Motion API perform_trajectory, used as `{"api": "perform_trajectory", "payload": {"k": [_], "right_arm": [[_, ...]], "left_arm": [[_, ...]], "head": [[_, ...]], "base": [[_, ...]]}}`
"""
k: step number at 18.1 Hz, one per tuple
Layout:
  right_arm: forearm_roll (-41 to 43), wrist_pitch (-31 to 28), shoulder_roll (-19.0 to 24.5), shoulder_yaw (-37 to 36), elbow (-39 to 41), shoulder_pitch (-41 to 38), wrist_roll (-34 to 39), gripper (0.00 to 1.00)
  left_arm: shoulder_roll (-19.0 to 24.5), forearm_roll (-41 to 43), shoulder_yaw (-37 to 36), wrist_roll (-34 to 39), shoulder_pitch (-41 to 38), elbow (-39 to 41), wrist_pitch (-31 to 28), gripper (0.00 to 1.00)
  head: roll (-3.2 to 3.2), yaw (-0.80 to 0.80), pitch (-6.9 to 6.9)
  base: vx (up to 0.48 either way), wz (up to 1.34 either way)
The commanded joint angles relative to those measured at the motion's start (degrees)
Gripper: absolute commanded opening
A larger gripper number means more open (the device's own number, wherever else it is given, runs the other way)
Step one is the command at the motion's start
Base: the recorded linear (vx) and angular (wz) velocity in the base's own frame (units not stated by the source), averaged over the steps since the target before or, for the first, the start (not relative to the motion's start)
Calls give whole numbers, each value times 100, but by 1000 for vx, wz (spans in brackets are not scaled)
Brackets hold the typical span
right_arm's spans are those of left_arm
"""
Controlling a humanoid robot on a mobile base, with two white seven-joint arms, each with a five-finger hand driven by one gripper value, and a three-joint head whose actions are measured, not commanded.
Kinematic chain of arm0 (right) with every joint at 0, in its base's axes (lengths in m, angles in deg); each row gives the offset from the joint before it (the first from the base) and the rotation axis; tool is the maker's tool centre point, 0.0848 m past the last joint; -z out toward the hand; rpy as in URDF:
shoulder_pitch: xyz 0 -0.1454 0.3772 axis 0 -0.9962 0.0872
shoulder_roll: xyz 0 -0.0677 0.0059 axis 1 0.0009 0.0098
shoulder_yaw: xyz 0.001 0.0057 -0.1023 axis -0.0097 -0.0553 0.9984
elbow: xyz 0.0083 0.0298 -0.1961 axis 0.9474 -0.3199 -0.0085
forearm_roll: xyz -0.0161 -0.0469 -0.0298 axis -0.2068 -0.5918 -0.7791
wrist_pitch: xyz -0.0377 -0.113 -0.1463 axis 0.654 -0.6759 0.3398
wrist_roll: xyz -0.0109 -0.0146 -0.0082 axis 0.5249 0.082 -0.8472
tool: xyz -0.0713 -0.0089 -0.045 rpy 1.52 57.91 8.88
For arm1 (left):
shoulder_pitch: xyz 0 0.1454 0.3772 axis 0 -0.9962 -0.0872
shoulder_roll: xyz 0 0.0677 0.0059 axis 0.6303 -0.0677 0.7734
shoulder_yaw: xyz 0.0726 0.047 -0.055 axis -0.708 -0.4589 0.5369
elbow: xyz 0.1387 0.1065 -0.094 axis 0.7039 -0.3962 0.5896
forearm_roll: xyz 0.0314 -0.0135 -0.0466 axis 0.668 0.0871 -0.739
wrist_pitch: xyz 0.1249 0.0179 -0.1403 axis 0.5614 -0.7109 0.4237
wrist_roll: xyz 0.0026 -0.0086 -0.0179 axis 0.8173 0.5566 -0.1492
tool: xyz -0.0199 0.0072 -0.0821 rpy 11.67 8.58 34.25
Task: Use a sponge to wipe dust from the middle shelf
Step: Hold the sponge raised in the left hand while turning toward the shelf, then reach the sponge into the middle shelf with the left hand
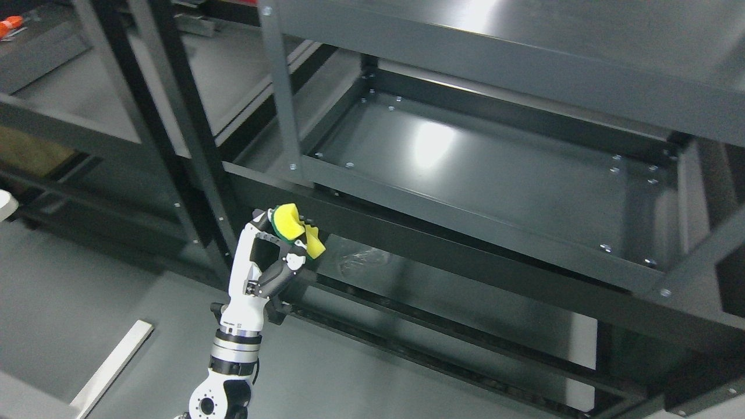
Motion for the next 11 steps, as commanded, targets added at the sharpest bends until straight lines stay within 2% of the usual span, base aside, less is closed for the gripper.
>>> {"api": "perform_trajectory", "payload": {"k": [1,5,8,11], "right_arm": [[0,-2,-100,0,100,3,31,100],[0,-2,-100,0,100,3,31,100],[0,-2,-100,0,100,3,31,100],[0,-2,-100,0,100,-6,31,100]], "left_arm": [[100,792,-963,-447,68,699,14,0],[100,1740,-1411,-967,1445,841,-21,0],[100,2549,-1526,-1573,3017,841,-30,0],[100,3279,-1482,-1697,4407,806,-21,0]], "head": [[0,0,0],[0,0,0],[0,0,0],[0,0,-1]], "base": [[-78,-811],[-41,-557],[-18,-273],[7,-30]]}}
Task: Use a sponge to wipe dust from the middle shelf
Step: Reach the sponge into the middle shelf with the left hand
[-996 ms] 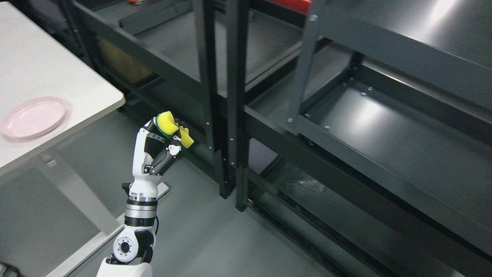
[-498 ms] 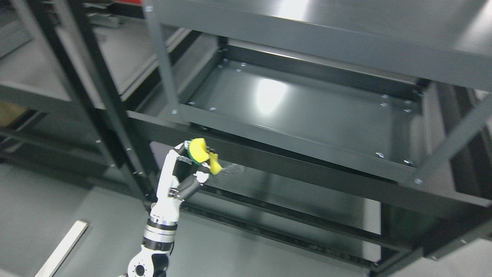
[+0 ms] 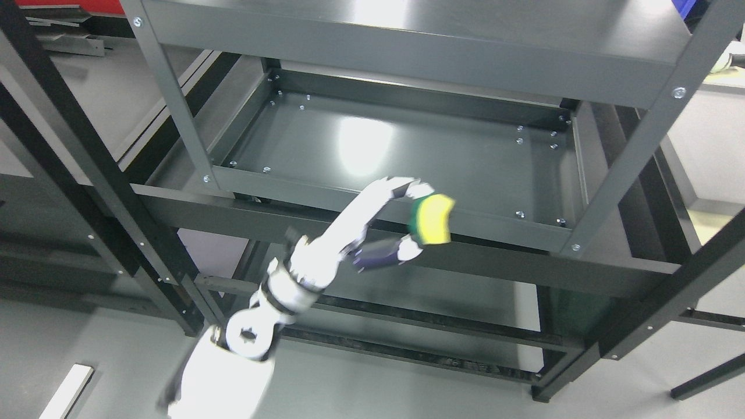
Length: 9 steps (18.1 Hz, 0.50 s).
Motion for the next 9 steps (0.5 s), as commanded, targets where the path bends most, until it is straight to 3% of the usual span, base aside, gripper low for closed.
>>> {"api": "perform_trajectory", "payload": {"k": [1,5,9], "right_arm": [[0,-3,-100,0,100,-1,-3,100],[0,-3,-100,0,100,-1,-3,100],[0,-3,-100,0,100,-1,-3,100]], "left_arm": [[100,1537,-522,-215,2676,256,-4,0],[100,2337,-521,-679,3814,133,39,0],[100,2971,-496,-707,3771,-147,233,0]], "head": [[0,0,0],[0,0,0],[0,0,0]], "base": [[11,38],[6,117],[17,23]]}}
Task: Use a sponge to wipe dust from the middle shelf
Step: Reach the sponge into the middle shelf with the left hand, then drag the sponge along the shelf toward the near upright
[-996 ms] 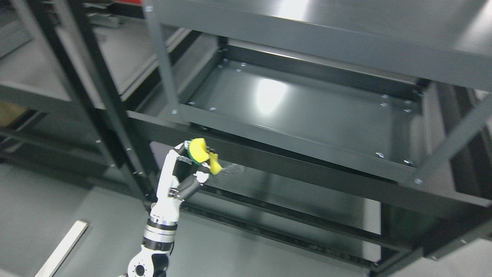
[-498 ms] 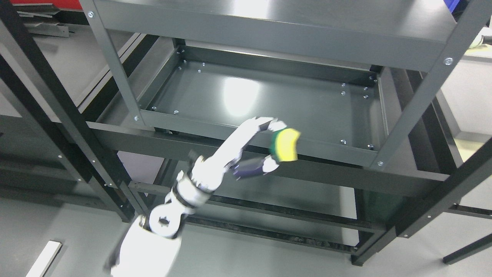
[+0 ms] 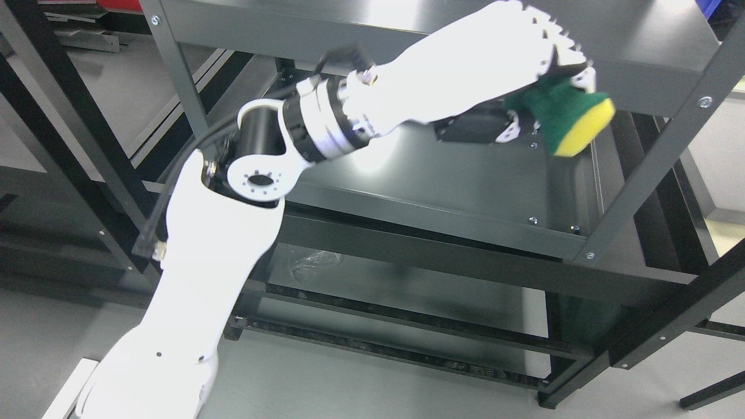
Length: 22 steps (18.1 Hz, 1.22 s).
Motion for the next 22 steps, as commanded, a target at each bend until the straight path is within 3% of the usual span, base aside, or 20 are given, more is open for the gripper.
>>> {"api": "perform_trajectory", "payload": {"k": [1,4,6,7,12,14,18,22], "right_arm": [[0,-3,-100,0,100,-1,-6,100],[0,-3,-100,0,100,-1,-6,100],[0,-3,-100,0,100,-1,-6,100],[0,-3,-100,0,100,-1,-6,100],[0,-3,-100,0,100,-10,-6,100],[0,-3,-100,0,100,-1,-6,100],[0,-3,-100,0,100,-1,-6,100],[0,-3,-100,0,100,-1,-6,100]], "left_arm": [[100,983,-106,-62,771,-255,96,0],[100,957,289,-184,455,-230,166,0],[271,931,797,-429,236,-212,665,0],[299,896,1201,-735,87,-186,990,0],[412,1,2512,-2152,-345,113,1019,0],[736,-246,2759,-2224,-345,113,1019,0],[1922,-992,2952,-2224,-582,113,1019,0],[2705,-1538,3480,-2224,-986,35,1019,0]], "head": [[0,0,0],[0,0,0],[0,0,0],[0,0,0],[0,0,0],[0,0,0],[0,0,0],[0,0,0]], "base": [[17,-59],[1,-50],[0,-10],[0,0],[0,0],[0,0],[0,0],[-1,3]]}}
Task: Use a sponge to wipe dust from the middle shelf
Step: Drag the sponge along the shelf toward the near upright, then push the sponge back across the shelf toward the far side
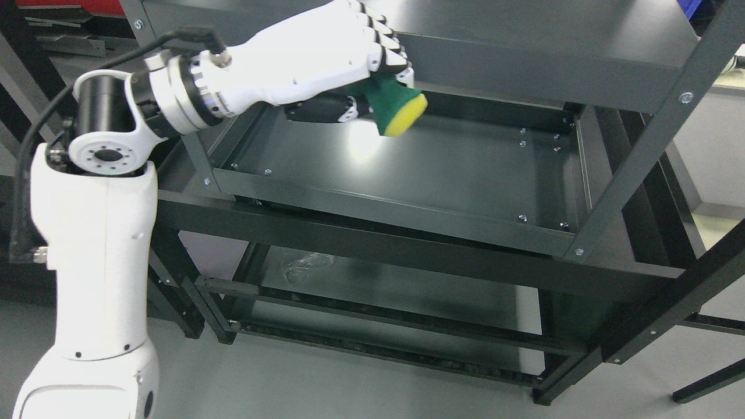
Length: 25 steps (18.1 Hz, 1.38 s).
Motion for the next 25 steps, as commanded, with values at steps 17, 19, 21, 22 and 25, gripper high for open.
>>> {"api": "perform_trajectory", "payload": {"k": [17,19,21,22,25], "right_arm": [[0,-3,-100,0,100,0,-1,100],[0,-3,-100,0,100,0,-1,100],[0,-3,-100,0,100,0,-1,100],[0,-3,-100,0,100,0,-1,100],[0,-3,-100,0,100,0,-1,100]], "left_arm": [[2286,-1092,3089,153,-1269,-1335,-2,0],[1733,-1084,2386,277,-1120,-1011,-2,0],[1276,-1014,1876,286,-997,-686,-2,0],[934,-918,1586,286,-927,-545,-2,0],[-443,-286,952,268,-637,-456,-2,0]], "head": [[0,0,0],[0,0,0],[0,0,0],[0,0,0],[0,0,0]], "base": [[0,1],[0,0],[0,0],[0,0],[0,0]]}}
